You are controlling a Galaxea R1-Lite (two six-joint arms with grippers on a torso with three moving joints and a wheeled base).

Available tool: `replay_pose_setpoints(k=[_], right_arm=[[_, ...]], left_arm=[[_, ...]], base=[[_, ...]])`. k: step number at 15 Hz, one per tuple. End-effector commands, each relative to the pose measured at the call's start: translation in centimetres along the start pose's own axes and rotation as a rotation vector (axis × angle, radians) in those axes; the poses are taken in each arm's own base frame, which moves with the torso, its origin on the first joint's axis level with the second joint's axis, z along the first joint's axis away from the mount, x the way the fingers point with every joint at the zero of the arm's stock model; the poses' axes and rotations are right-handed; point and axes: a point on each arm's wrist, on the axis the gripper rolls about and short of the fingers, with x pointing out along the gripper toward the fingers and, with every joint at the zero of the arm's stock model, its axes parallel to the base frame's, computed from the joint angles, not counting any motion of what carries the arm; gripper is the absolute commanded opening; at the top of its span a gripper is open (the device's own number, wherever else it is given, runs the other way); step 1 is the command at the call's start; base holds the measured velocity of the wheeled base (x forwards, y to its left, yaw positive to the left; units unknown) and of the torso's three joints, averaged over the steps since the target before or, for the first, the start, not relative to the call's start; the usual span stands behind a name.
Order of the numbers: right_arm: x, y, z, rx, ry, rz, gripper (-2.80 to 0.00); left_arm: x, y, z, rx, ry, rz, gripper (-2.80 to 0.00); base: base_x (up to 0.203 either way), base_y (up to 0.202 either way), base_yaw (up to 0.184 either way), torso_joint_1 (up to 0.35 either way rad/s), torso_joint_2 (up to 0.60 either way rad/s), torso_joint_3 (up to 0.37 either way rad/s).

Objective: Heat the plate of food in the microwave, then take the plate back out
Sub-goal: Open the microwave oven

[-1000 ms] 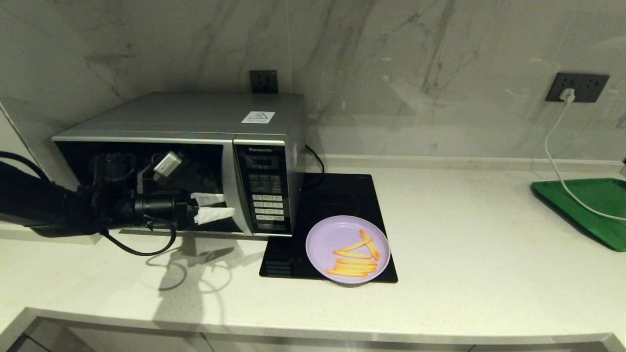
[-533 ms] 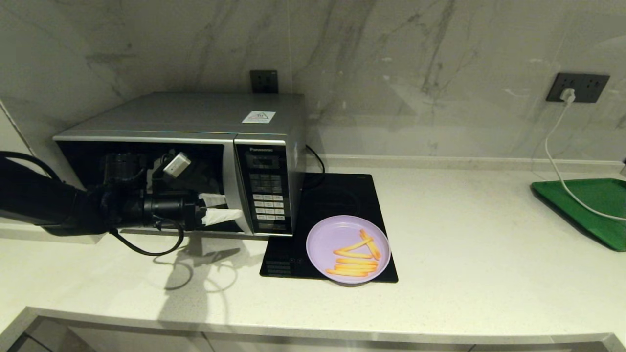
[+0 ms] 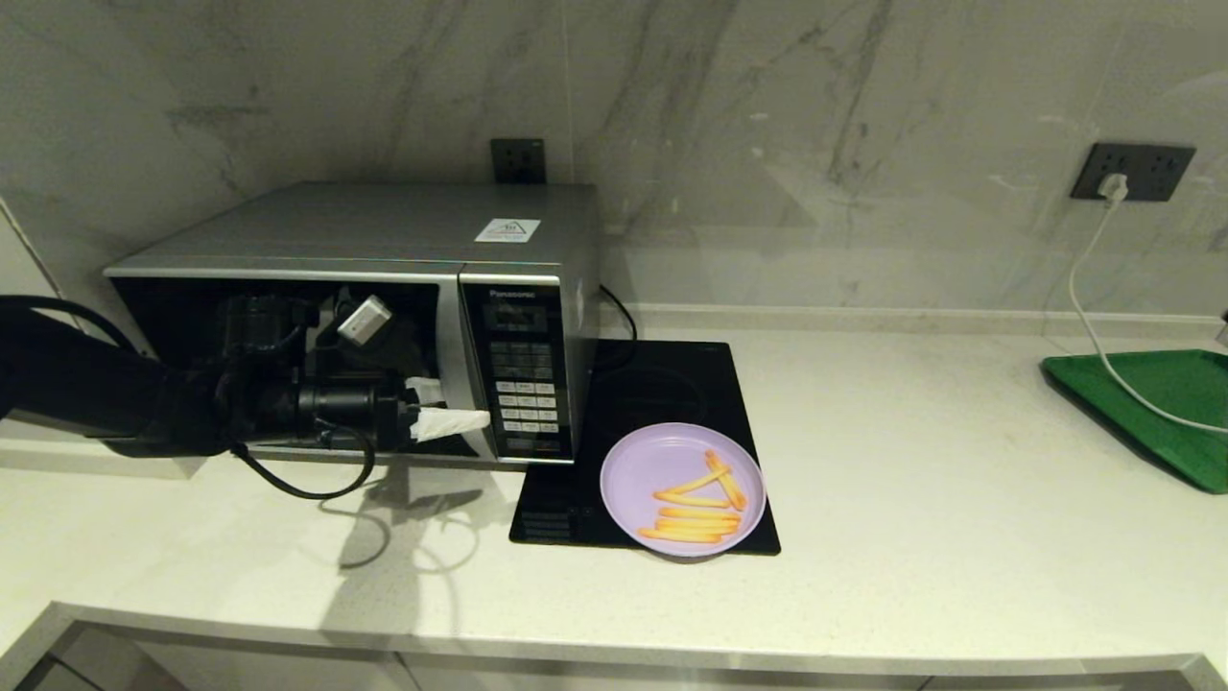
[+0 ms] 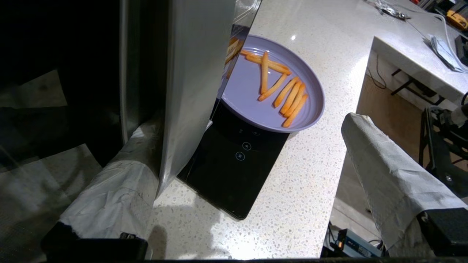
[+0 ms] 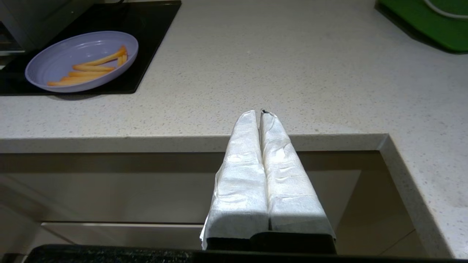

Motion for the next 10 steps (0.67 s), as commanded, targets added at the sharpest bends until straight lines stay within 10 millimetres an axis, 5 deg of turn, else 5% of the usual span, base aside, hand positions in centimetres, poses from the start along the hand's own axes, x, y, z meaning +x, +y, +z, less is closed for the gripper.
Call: replay_pose_setpoints(k=[1, 10], right_arm=[[0.0, 0.0, 0.0, 0.0, 0.002, -0.001, -2.8], [0.0, 0.0, 0.0, 0.0, 0.002, -0.001, -2.8]], left_arm=[[0.1, 0.1, -0.1, -0.004, -0.001, -0.007, 0.0], [-0.7, 0.2, -1.9, -0.074, 0.02, 0.008, 0.0]], base=[[0.0, 0.0, 0.0, 0.0, 0.0, 0.0], [0.0, 0.0, 0.0, 0.0, 0.0, 0.0]])
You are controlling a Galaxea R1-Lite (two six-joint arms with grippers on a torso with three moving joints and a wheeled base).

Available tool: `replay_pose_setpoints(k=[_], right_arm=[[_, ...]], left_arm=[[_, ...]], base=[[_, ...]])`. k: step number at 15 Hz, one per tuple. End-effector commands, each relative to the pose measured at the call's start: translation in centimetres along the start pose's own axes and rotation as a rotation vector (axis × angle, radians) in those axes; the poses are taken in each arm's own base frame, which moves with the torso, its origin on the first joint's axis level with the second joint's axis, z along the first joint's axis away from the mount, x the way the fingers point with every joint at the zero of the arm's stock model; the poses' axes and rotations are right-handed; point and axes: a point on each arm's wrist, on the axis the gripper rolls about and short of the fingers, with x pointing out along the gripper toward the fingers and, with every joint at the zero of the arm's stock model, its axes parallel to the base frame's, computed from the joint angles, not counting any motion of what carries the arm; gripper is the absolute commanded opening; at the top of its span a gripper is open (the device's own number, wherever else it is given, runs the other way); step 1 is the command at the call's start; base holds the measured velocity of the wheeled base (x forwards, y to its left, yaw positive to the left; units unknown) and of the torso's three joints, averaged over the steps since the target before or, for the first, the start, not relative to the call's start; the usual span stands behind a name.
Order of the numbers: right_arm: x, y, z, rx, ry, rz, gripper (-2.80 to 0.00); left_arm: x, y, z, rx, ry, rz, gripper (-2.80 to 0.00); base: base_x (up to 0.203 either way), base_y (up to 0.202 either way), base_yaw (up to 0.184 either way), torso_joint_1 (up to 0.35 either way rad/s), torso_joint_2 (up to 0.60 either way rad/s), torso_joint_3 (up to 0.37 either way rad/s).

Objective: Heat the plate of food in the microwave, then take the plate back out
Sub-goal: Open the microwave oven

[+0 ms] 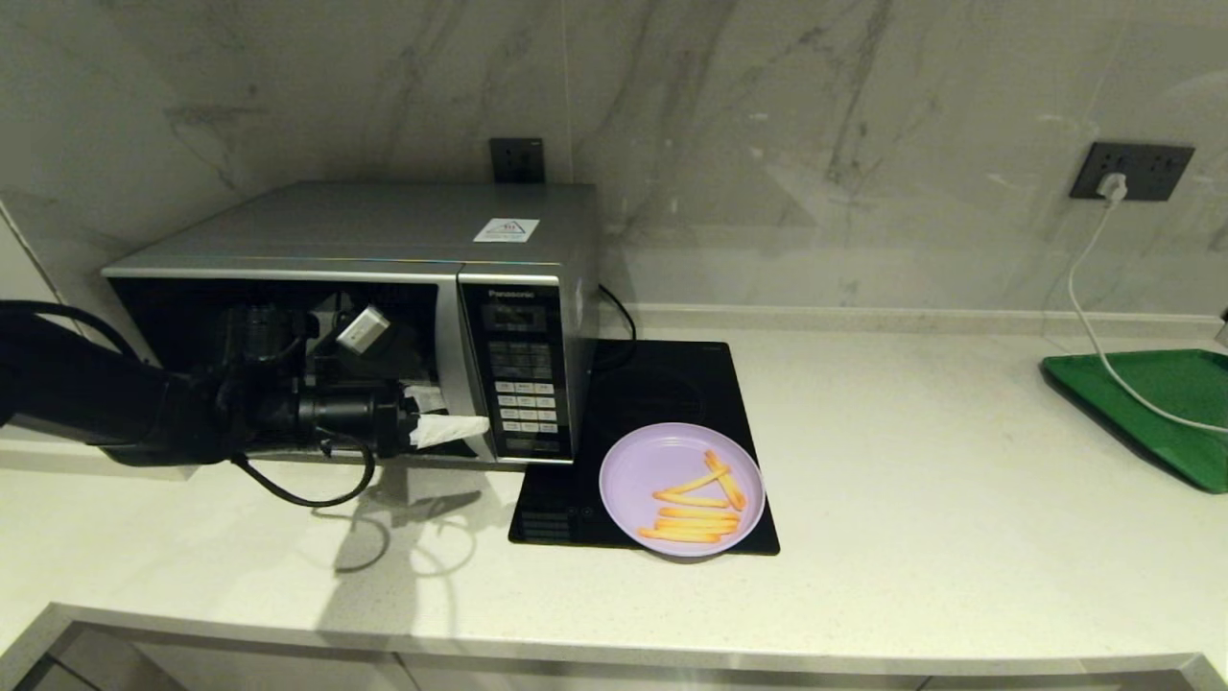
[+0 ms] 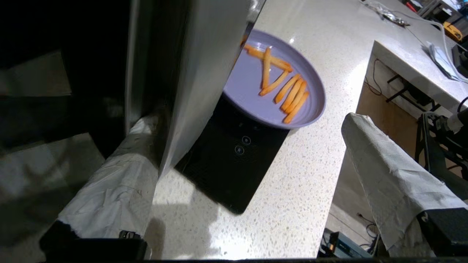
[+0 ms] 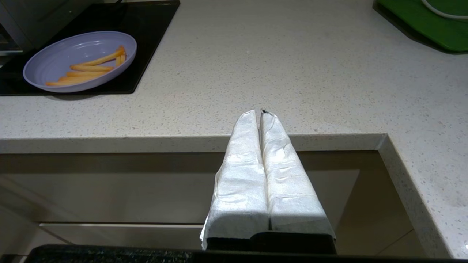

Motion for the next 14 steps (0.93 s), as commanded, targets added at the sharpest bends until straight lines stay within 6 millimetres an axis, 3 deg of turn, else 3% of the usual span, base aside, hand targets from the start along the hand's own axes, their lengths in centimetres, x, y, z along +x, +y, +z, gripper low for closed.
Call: replay_pose_setpoints(k=[1, 6, 10, 12, 14], right_arm=[[0.0, 0.0, 0.0, 0.0, 0.002, 0.0, -2.8], [0.0, 0.0, 0.0, 0.0, 0.002, 0.0, -2.8], [0.0, 0.0, 0.0, 0.0, 0.002, 0.0, -2.8], [0.0, 0.0, 0.0, 0.0, 0.002, 0.0, -2.8], [0.0, 0.0, 0.0, 0.0, 0.002, 0.0, -2.8]], left_arm=[[-0.5, 0.0, -0.8, -0.031, 0.006, 0.003, 0.0], [-4.9, -2.1, -0.7, -0.153, -0.033, 0.006, 0.0], [-4.8, -0.9, -1.2, -0.159, -0.008, 0.095, 0.0], [-4.9, 0.4, -1.5, -0.091, -0.003, 0.163, 0.0], [-4.2, 0.6, -1.2, -0.046, -0.002, 0.155, 0.0]], base=[[0.0, 0.0, 0.0, 0.0, 0.0, 0.0], [0.0, 0.0, 0.0, 0.0, 0.0, 0.0], [0.0, 0.0, 0.0, 0.0, 0.0, 0.0], [0.0, 0.0, 0.0, 0.0, 0.0, 0.0], [0.0, 0.0, 0.0, 0.0, 0.0, 0.0]])
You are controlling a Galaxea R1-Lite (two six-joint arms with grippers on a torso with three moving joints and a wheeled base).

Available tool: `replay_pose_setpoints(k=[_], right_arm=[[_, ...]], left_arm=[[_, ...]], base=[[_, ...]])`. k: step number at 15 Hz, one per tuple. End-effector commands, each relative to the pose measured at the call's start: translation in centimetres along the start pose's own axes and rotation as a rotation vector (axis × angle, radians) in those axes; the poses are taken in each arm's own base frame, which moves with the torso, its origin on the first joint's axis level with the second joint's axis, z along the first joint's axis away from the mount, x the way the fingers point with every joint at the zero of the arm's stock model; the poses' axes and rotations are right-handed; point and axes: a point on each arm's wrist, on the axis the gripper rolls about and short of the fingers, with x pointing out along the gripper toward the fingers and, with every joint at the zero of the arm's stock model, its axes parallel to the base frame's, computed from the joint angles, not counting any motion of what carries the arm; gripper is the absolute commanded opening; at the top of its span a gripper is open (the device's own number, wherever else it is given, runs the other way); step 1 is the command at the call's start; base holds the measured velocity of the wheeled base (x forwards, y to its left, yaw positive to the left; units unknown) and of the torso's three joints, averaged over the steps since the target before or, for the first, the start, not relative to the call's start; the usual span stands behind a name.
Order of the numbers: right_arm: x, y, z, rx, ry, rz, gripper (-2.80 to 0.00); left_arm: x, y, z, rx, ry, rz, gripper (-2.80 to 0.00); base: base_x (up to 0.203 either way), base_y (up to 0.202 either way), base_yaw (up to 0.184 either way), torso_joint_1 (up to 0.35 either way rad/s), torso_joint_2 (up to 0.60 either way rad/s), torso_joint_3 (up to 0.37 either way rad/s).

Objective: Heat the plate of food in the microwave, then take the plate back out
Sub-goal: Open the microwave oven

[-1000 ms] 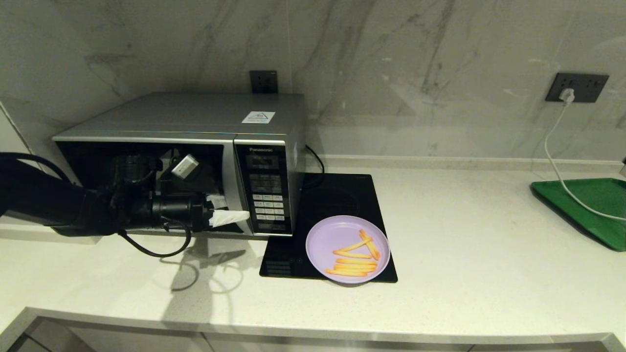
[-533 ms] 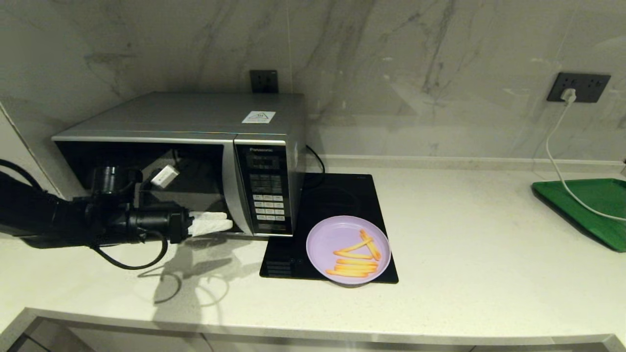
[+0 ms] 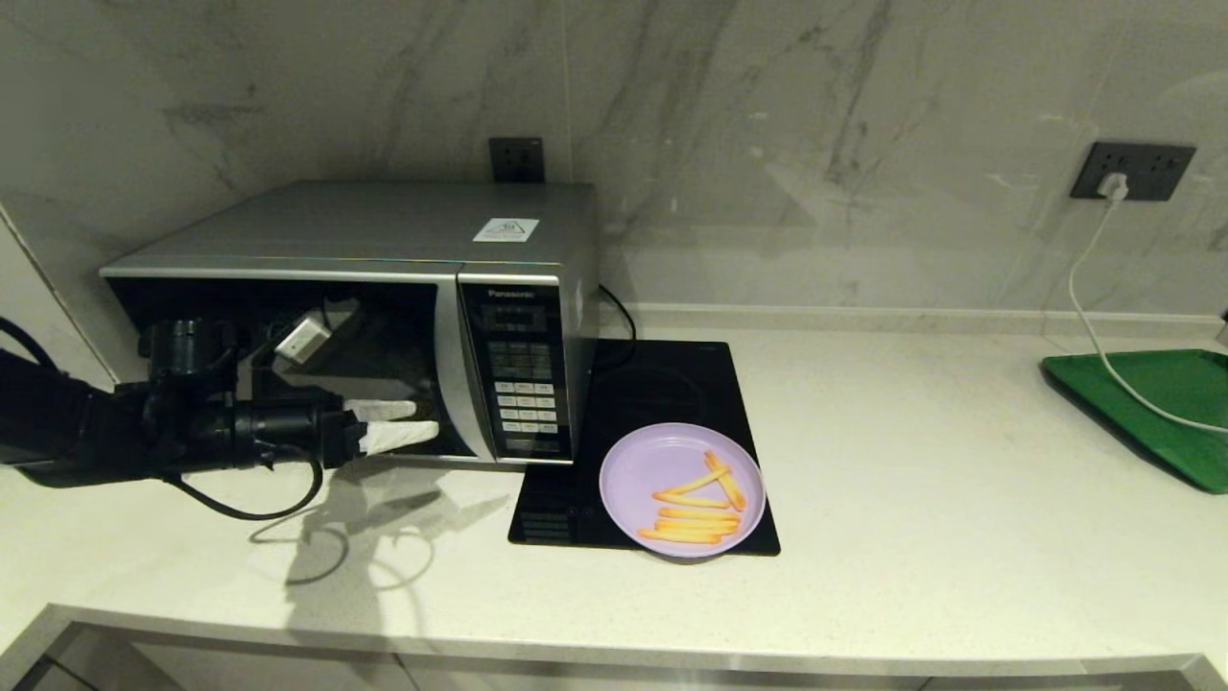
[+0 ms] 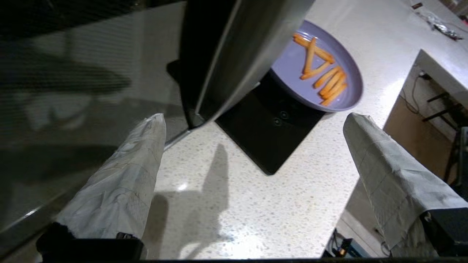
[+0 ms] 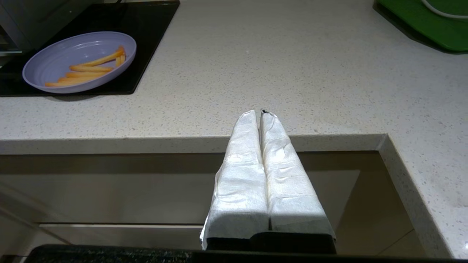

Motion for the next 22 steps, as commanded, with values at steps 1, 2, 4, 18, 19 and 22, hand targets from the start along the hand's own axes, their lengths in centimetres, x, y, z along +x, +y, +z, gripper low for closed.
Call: replay_pose_setpoints(k=[1, 2, 4, 18, 19, 22], right_arm=[[0.0, 0.0, 0.0, 0.0, 0.002, 0.0, -2.8], [0.0, 0.0, 0.0, 0.0, 0.002, 0.0, -2.8], [0.0, 0.0, 0.0, 0.0, 0.002, 0.0, -2.8], [0.0, 0.0, 0.0, 0.0, 0.002, 0.0, -2.8], [0.0, 0.0, 0.0, 0.0, 0.002, 0.0, -2.8], [0.0, 0.0, 0.0, 0.0, 0.002, 0.0, -2.8]], left_arm=[[1.2, 0.0, 0.0, 0.014, 0.005, -0.032, 0.0], [1.7, -0.2, 0.1, 0.019, 0.008, -0.049, 0.0], [2.3, -0.9, 0.4, 0.027, 0.01, -0.077, 0.0], [4.0, -1.1, 0.6, -0.013, -0.006, -0.225, 0.0], [4.1, -0.9, 0.6, -0.007, -0.01, -0.234, 0.0], [4.8, -0.7, 0.6, 0.0, -0.007, -0.247, 0.0]], base=[[0.0, 0.0, 0.0, 0.0, 0.0, 0.0], [0.0, 0.0, 0.0, 0.0, 0.0, 0.0], [0.0, 0.0, 0.0, 0.0, 0.0, 0.0], [0.0, 0.0, 0.0, 0.0, 0.0, 0.0], [0.0, 0.0, 0.0, 0.0, 0.0, 0.0], [0.0, 0.0, 0.0, 0.0, 0.0, 0.0]])
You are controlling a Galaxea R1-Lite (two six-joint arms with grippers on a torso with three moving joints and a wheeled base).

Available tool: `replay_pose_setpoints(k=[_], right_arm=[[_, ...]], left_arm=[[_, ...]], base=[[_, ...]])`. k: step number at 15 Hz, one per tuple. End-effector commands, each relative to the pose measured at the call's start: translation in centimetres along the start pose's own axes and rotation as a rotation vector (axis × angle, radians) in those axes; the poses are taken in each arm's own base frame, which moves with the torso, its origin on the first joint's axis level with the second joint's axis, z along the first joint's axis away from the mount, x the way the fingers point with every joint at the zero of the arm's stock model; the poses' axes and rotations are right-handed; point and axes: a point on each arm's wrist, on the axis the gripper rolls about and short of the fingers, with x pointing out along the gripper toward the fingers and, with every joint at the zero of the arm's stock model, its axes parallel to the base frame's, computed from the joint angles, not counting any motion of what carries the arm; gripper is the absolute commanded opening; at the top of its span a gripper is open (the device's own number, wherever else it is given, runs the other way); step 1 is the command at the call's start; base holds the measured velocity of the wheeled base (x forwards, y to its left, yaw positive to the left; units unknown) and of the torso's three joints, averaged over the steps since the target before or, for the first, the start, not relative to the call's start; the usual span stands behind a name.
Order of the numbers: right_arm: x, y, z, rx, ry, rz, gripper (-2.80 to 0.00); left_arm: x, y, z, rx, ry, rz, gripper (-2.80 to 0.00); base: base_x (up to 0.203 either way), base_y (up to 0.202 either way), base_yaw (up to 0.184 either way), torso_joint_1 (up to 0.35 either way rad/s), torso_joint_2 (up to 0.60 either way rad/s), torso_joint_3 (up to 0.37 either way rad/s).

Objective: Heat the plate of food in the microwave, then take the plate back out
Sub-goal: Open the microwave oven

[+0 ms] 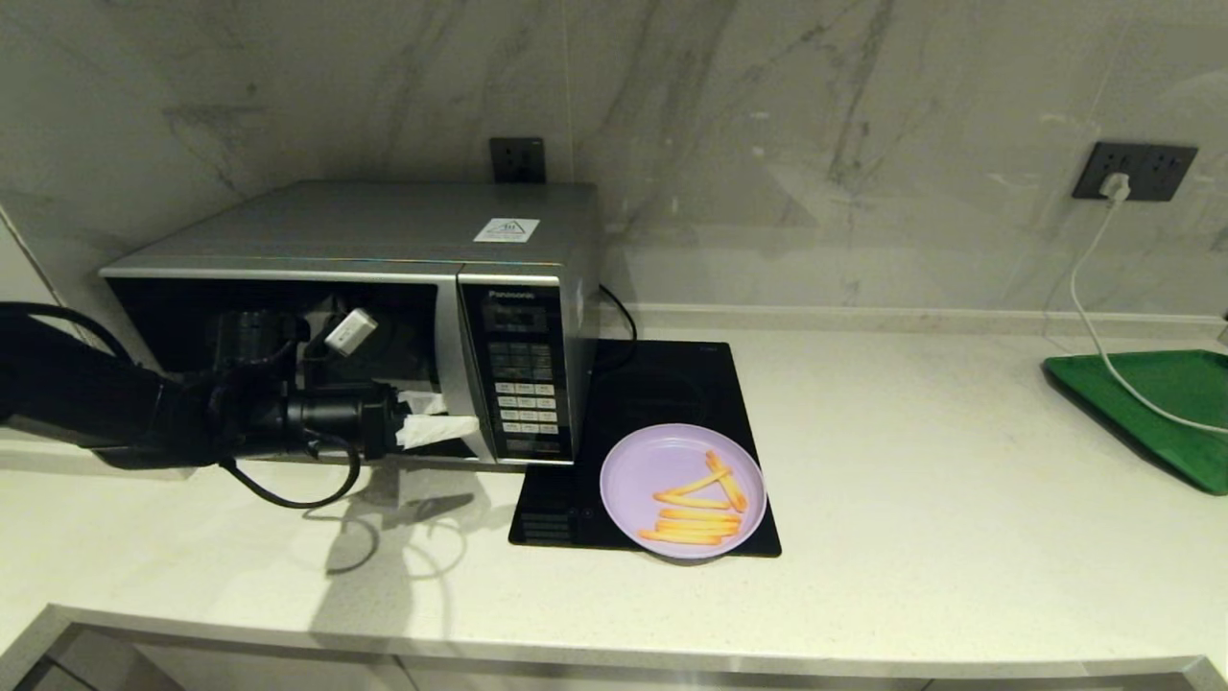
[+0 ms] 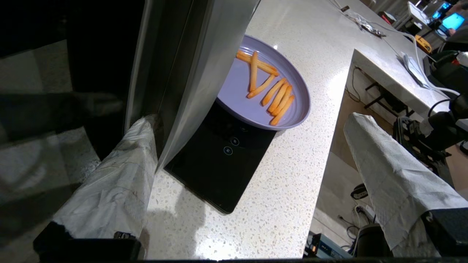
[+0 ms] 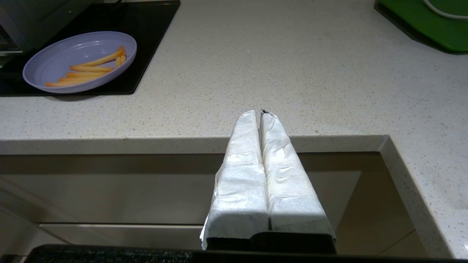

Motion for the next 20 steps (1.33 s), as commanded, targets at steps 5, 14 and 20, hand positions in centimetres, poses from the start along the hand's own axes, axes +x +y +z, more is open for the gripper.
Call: replay_pose_setpoints(k=[5, 14, 20], right_arm=[[0.0, 0.0, 0.0, 0.001, 0.002, 0.0, -2.8], [0.0, 0.0, 0.0, 0.001, 0.002, 0.0, -2.8], [0.0, 0.0, 0.0, 0.001, 0.002, 0.0, -2.8]], left_arm=[[0.4, -0.6, -0.3, 0.01, -0.012, -0.099, 0.0], [-1.8, -3.4, -1.7, -0.042, -0.009, -0.073, 0.0], [-7.9, -6.5, -3.5, -0.025, -0.05, 0.1, -2.8]], base=[[0.0, 0.0, 0.0, 0.0, 0.0, 0.0], [0.0, 0.0, 0.0, 0.0, 0.0, 0.0], [0.0, 0.0, 0.0, 0.0, 0.0, 0.0]])
